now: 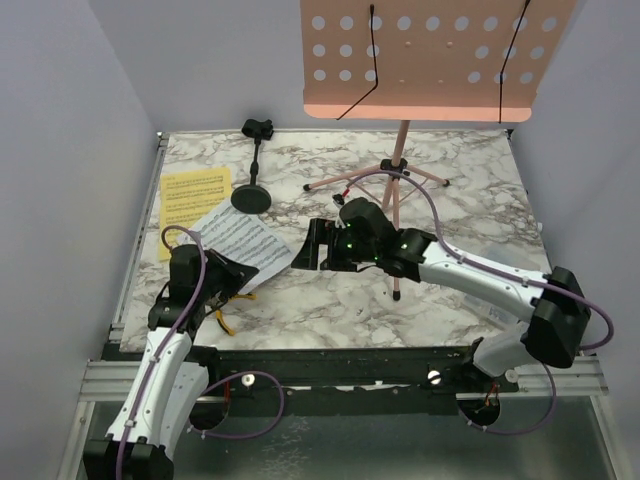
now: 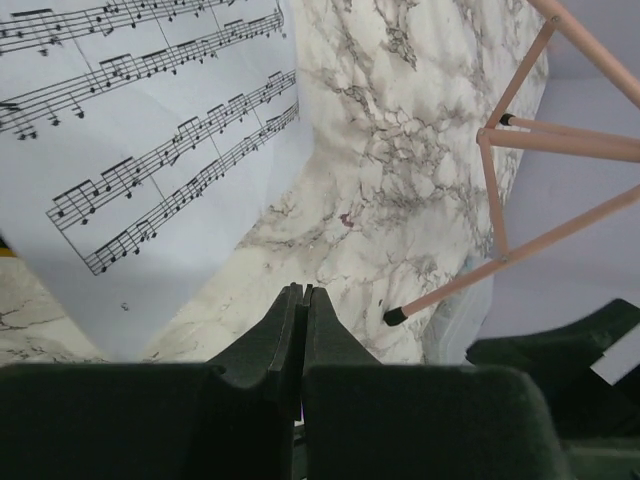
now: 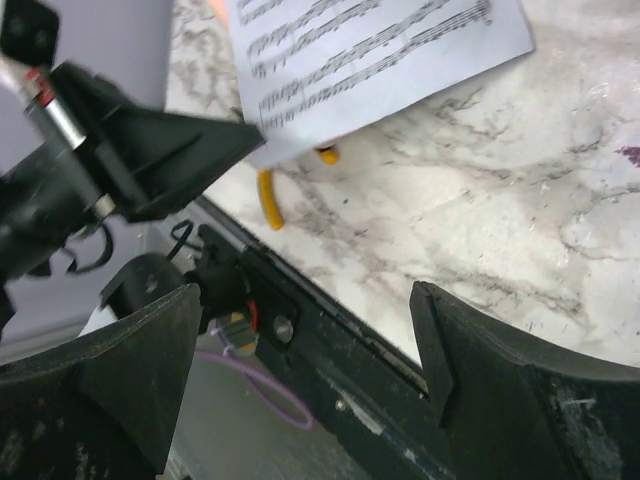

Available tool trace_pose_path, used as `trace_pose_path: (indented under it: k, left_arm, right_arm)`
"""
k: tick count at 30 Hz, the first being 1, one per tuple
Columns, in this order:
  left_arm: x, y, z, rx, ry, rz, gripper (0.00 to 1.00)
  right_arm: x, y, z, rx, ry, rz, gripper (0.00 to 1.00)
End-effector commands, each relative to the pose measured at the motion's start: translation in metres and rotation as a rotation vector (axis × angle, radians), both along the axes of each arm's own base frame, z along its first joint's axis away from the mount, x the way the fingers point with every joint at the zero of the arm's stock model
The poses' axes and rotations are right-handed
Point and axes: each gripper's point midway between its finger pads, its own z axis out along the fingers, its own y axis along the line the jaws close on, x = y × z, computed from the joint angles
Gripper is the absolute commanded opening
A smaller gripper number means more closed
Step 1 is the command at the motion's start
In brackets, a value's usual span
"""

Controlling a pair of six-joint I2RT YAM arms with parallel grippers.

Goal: Set up the instrument practice props

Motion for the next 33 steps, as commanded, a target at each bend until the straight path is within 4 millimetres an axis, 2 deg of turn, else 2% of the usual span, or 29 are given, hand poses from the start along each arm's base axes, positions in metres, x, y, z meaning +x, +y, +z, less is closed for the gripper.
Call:
trace_pose_path:
  k: [1, 5, 7, 8, 9, 13, 16, 19, 23, 25, 27, 30, 33]
  left_arm:
    - [-0.016, -0.011, -0.016, -0.055, 0.073, -0.022, 0.0]
    - [-0.018, -0.013, -0.018, -0.051, 0.086, -0.029, 0.0]
    - [-0.018, -0.012, -0.016, -0.043, 0.09, -0.024, 0.0]
    - [-0.018, -0.01, -0.015, -0.031, 0.095, -0.02, 0.07]
    - [-0.016, -0.009, -0.009, -0.017, 0.082, -0.021, 0.18]
    - [-0.004, 0.004, 0.023, 0.097, -0.027, -0.017, 0.5]
    - [0.006, 0.018, 0.046, 0.194, -0.099, 0.012, 0.62]
    - [0.012, 0.026, 0.069, 0.255, -0.166, 0.03, 0.73]
    - [0.016, 0.027, 0.1, 0.3, -0.251, 0.003, 0.75]
    - [0.017, 0.027, 0.113, 0.319, -0.287, -0.009, 0.75]
    - [0.019, 0.028, 0.123, 0.335, -0.309, -0.014, 0.75]
    - [0.02, 0.028, 0.131, 0.339, -0.327, -0.012, 0.75]
    - [0.019, 0.025, 0.143, 0.343, -0.361, -0.034, 0.75]
  right_arm:
    - [0.034, 0.015, -0.015, -0.02, -0.025, -0.119, 0.92]
    - [0.05, 0.028, -0.051, -0.117, -0.016, -0.119, 0.9]
    - [0.06, 0.032, -0.062, -0.138, -0.031, -0.137, 0.89]
    - [0.062, 0.035, -0.067, -0.142, -0.031, -0.142, 0.88]
    - [0.065, 0.038, -0.072, -0.15, -0.026, -0.142, 0.88]
    - [0.068, 0.046, -0.078, -0.114, 0.032, -0.191, 0.87]
    - [0.063, 0.05, -0.089, -0.015, 0.148, -0.283, 0.89]
    - [0.059, 0.054, -0.109, 0.085, 0.342, -0.433, 0.89]
    - [0.054, 0.068, -0.126, 0.205, 0.467, -0.484, 0.84]
    - [0.058, 0.078, -0.124, 0.239, 0.44, -0.475, 0.83]
    - [0.071, 0.083, -0.125, 0.253, 0.382, -0.512, 0.83]
    - [0.075, 0.087, -0.144, 0.255, 0.43, -0.583, 0.81]
    - [0.072, 0.093, -0.161, 0.278, 0.517, -0.656, 0.74]
